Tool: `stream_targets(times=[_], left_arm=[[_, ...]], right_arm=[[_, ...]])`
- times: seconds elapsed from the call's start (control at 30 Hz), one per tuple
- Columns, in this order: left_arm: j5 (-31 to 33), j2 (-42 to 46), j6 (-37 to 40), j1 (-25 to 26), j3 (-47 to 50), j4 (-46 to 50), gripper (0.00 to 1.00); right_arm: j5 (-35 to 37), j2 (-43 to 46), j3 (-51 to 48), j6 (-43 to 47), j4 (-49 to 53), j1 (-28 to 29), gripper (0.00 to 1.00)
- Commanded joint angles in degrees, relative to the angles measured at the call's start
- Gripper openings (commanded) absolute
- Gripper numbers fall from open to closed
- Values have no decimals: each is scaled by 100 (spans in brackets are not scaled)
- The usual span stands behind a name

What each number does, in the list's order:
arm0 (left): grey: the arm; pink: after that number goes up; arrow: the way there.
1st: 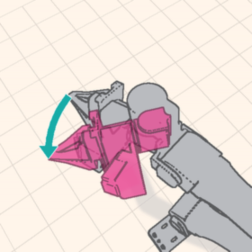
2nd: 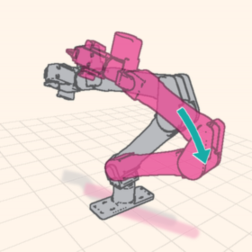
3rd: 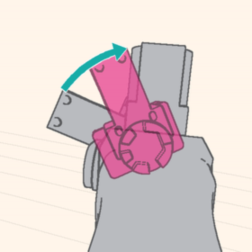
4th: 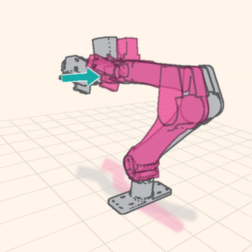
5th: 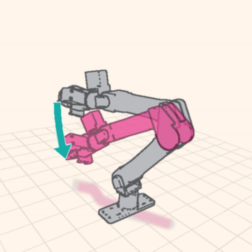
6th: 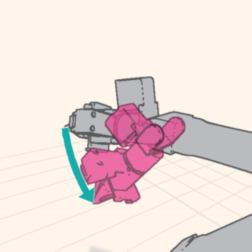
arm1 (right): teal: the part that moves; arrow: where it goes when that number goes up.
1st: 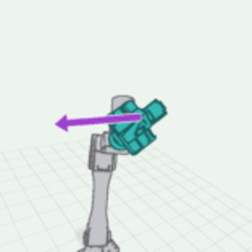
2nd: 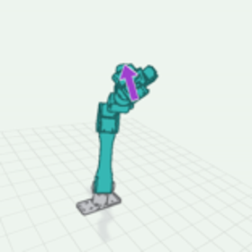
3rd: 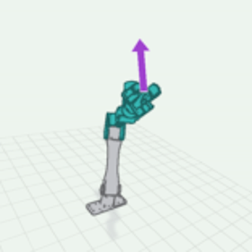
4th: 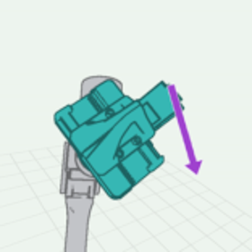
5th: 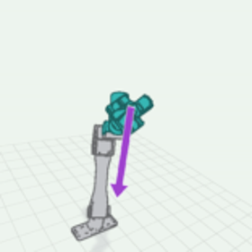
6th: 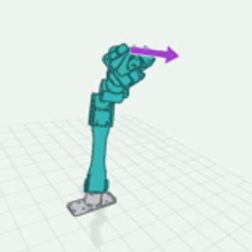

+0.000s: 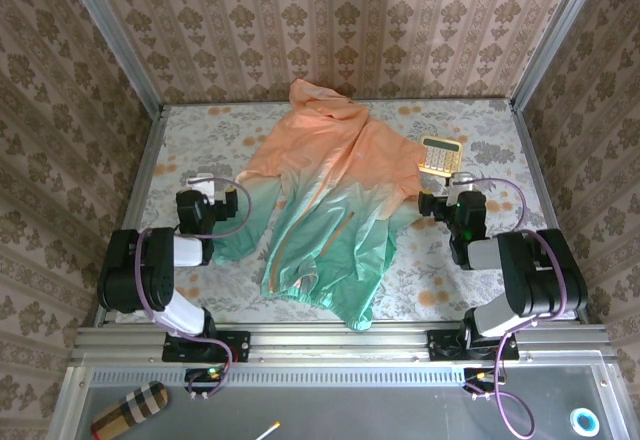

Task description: Zip up the jacket

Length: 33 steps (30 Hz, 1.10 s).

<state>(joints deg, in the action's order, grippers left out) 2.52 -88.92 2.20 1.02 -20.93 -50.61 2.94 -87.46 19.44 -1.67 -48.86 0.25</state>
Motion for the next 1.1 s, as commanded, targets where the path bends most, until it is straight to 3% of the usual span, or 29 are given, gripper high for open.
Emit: stream_targets(times=[0.0, 1.07], left_arm=[[-68, 7, 79, -31, -129, -197, 100], [-68, 5, 92, -18, -140, -173, 100]], right_arm=[[79, -33, 392, -89, -23, 7, 100], [144, -24, 368, -61, -27, 50, 100]])
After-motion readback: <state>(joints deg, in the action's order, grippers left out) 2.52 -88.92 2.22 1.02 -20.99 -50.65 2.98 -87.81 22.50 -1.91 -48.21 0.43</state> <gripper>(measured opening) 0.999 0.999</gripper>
